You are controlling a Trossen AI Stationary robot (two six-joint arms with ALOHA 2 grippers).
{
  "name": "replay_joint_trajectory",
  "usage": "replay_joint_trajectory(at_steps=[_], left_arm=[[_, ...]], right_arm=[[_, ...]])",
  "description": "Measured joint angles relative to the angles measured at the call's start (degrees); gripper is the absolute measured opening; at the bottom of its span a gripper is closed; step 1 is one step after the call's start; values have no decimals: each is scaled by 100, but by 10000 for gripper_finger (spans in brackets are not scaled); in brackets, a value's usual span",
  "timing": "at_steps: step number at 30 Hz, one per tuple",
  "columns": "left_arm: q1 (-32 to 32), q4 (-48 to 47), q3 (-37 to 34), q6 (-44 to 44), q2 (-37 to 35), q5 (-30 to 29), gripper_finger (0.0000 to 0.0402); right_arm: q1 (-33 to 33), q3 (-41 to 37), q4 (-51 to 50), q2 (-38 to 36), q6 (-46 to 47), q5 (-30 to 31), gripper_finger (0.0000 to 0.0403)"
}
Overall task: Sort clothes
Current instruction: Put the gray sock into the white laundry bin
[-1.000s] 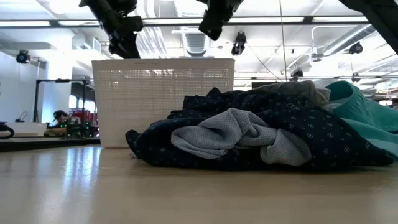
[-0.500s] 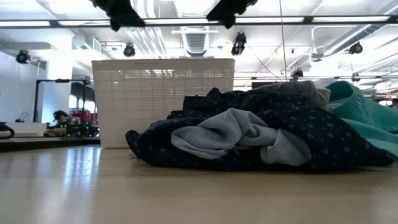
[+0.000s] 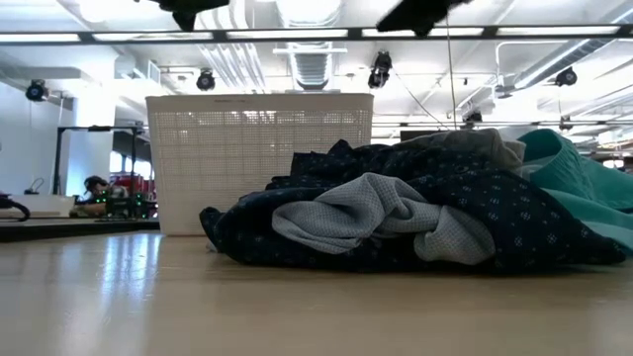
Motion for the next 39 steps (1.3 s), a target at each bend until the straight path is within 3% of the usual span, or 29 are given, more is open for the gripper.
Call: replay_joint_trajectory(at_steps=[3, 7, 10, 13, 20, 28, 34, 39], left_arm=[[-288, 151, -313, 5, -159, -20, 0], [-652, 433, -722, 10, -331, -313, 0], [-858, 596, -930, 49, -409, -768, 0], [-906, 721, -1117, -165, -415, -814, 0], [-927, 712, -1394, -479, -233, -726, 5], [-1143, 952, -1395, -165, -56, -726, 0], [-1343, 998, -1557, -140, 22, -1036, 0], [-1398, 1437, -2038, -308, 6, -1079, 0]], right_arm=[[227, -467, -10, -351, -19, 377, 0], [376, -1043, -75, -653, -91, 396, 0], [399, -1305, -37, -692, -109, 392, 0], [399, -1318, -2, -543, 77, 366, 0], [571, -1060, -495, -83, 971, -1193, 5], [1276, -1069, -474, 518, 1545, -1146, 92], [1722, -1056, -459, 996, 1922, -405, 162], [1804, -998, -352, 1365, 2335, -218, 197]])
